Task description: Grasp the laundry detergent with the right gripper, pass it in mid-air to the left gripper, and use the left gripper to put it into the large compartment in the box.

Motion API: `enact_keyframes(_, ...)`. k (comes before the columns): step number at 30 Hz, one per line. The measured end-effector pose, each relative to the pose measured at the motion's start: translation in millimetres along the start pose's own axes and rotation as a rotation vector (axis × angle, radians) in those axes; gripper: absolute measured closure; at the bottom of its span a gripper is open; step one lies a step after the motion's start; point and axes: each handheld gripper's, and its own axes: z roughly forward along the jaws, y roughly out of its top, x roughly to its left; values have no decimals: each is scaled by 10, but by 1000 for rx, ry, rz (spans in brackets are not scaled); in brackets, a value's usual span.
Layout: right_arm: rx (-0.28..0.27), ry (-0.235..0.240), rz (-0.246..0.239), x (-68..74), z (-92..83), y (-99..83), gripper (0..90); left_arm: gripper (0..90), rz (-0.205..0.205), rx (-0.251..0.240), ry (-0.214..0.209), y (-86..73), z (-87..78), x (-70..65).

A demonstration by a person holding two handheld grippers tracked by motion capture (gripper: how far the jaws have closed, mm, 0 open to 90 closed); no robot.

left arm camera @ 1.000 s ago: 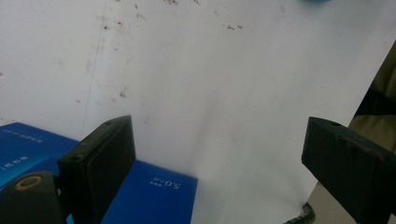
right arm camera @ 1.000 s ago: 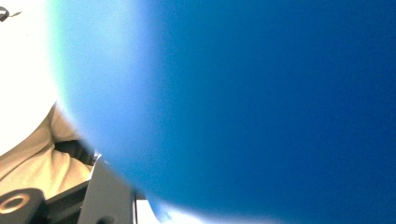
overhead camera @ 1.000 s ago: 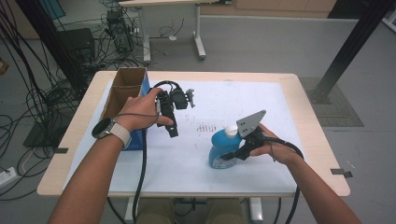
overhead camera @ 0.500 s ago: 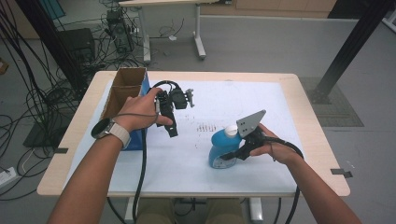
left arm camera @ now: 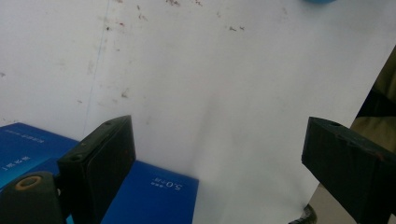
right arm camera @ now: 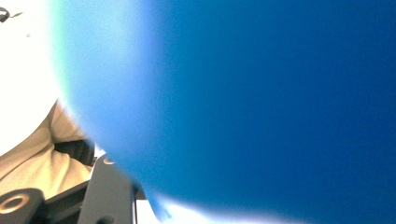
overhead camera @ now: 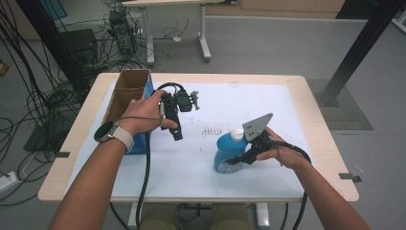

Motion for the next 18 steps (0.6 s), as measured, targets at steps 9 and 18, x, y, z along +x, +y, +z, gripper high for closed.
enact_keyframes(9, 1, -2, -2, 5, 1, 2, 441, 101, -5, 1, -3, -8, -4, 5)
enact_keyframes(18, 9, -8, -10, 18, 3, 17, 442, 95, -4, 10, -3, -3, -33, 0)
